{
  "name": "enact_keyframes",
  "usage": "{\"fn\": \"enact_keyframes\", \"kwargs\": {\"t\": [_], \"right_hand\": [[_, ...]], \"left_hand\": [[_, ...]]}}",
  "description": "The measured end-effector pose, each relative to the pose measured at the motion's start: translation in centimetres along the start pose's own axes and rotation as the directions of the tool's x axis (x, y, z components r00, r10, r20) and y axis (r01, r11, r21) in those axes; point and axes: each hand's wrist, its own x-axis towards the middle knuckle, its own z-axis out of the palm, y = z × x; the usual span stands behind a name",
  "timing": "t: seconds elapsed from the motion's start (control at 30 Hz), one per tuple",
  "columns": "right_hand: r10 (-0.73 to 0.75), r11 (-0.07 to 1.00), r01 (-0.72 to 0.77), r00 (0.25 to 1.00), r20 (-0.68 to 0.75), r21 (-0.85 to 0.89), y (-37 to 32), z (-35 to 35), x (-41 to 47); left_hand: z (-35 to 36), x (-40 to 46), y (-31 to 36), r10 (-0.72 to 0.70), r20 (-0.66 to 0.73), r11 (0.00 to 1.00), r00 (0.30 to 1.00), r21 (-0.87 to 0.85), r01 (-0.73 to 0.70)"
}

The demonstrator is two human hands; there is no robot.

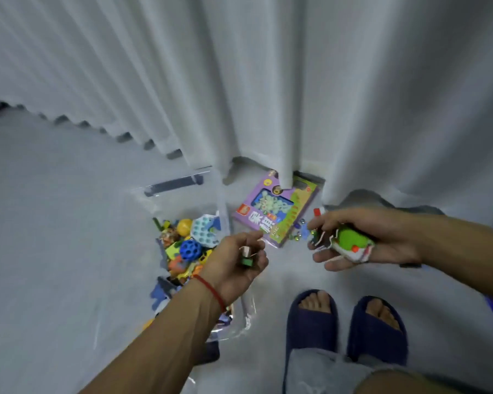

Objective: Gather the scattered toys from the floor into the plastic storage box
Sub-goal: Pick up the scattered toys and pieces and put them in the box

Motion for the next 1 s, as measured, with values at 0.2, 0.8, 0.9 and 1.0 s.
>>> {"fn": "enact_keyframes", "kwargs": {"t": [0.2, 0.8, 0.9, 1.0], "right_hand": [[-0.048, 0.955, 0.092, 0.986, 0.157, -0.283, -5.1, 14.8, 1.3], [-0.164, 0.772, -0.134, 0.902, -0.398, -0.622, -2.0, -1.2, -3.4], [-0.131, 0.606, -0.335, 0.852, -0.507, -0.721, 0.6, -7.6, -4.3], [-0.167, 0.431, -0.420, 0.832, -0.528, -0.798, 3.4, -12.8, -3.9]], "left_hand": [[-10.0, -8.3, 4.8, 0.189, -0.152, 0.977, 0.970, -0.072, -0.201], [-0.6, -2.8, 4.7, 0.480, -0.032, 0.853, 0.876, 0.252, -0.458], [3.3, 0.4, 0.2, 0.421, 0.069, 0.816, 0.904, 0.406, -0.411], [5.9, 4.2, -4.2, 0.313, 0.098, 0.752, 0.945, 0.582, -0.309]]}}
